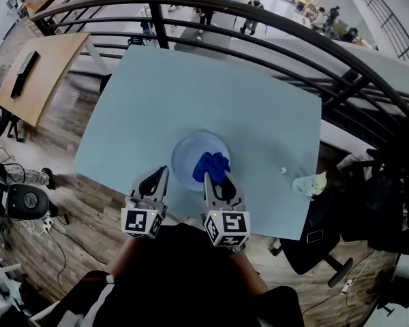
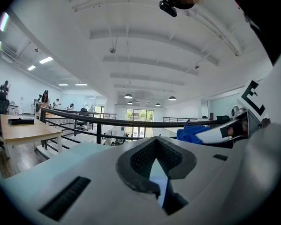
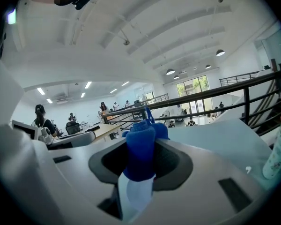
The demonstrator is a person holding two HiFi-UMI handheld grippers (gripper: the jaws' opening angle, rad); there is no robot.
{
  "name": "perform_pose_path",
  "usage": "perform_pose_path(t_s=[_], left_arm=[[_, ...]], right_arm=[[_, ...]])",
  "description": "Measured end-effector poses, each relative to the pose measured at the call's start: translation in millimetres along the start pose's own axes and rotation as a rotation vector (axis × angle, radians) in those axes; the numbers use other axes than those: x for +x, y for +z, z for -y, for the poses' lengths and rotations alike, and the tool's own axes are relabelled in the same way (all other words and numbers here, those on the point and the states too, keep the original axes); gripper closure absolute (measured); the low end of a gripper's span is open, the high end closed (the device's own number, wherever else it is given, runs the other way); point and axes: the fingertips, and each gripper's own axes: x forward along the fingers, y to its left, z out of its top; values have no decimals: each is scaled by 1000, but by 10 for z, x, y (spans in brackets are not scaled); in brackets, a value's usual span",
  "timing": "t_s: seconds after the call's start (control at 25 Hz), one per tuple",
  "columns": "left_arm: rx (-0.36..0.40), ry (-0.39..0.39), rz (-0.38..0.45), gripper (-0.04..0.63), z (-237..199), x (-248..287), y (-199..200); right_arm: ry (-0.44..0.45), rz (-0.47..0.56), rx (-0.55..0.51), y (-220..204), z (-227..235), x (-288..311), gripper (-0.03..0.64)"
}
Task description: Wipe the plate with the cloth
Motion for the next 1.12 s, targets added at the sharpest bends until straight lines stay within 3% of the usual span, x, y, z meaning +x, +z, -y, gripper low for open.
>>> perform_pose_path(t_s=[0.48, 1.12], left_arm=[[-28, -41, -84, 595, -337, 522, -409], [4, -118, -188, 595, -496, 1108, -936]], right_arm=[[-54, -105, 34, -314, 110, 574, 497], [-157, -206, 90, -822, 511, 1246, 497]])
